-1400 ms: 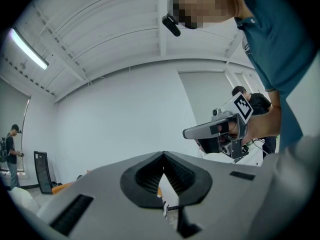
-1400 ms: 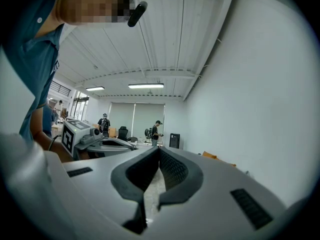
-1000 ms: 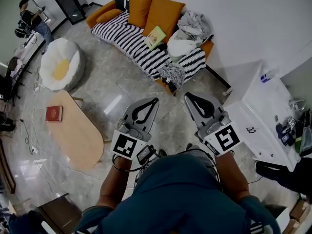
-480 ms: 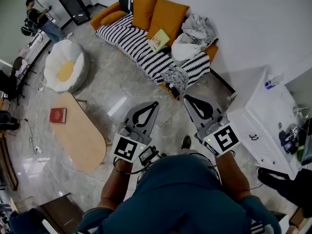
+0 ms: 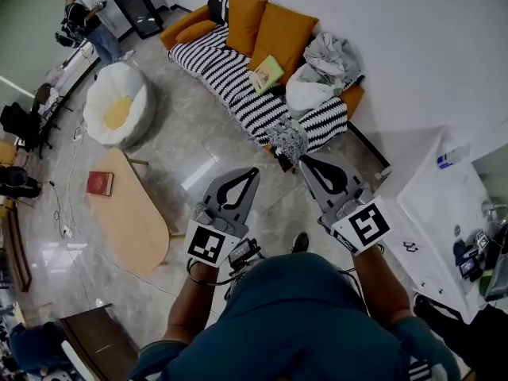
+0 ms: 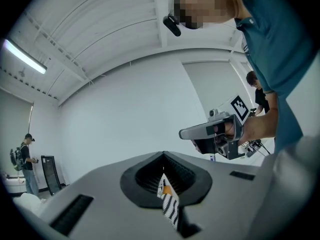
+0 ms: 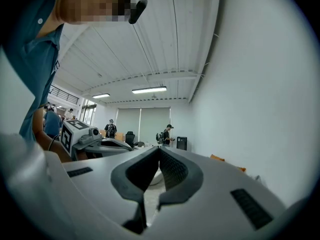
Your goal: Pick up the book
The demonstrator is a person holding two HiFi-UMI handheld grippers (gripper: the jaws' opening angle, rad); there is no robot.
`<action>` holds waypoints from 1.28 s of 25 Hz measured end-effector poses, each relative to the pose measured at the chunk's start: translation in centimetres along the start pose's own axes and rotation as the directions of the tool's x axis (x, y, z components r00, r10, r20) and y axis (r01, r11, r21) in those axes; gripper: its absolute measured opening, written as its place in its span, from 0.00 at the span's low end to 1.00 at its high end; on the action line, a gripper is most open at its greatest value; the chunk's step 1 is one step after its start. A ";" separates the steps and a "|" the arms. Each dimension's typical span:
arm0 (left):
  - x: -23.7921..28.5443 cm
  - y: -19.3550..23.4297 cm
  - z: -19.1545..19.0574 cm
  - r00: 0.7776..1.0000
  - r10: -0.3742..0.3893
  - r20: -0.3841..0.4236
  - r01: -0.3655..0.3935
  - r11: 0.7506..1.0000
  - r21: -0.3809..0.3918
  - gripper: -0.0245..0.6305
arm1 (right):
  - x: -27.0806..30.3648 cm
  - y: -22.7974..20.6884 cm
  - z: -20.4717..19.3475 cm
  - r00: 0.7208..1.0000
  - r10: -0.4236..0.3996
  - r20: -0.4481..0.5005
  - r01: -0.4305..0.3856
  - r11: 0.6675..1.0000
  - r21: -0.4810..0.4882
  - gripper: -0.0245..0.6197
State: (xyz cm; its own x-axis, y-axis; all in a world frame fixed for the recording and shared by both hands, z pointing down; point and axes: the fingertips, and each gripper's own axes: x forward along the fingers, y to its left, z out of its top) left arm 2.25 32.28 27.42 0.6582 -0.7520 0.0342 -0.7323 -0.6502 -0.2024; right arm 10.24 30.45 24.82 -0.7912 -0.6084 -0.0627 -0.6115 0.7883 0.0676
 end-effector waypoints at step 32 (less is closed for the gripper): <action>6.5 13.6 -2.1 0.991 -0.128 0.044 0.128 0.992 -0.014 0.04 | 12.8 -6.6 -0.8 0.991 -0.135 -0.018 0.134 0.991 -0.012 0.06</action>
State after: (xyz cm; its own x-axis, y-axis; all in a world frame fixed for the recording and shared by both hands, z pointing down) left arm -3.77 18.33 26.99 0.7533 -0.6575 0.0169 -0.6442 -0.7428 -0.1826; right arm 4.20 17.36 24.40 -0.7017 -0.7104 -0.0533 -0.7123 0.6983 0.0705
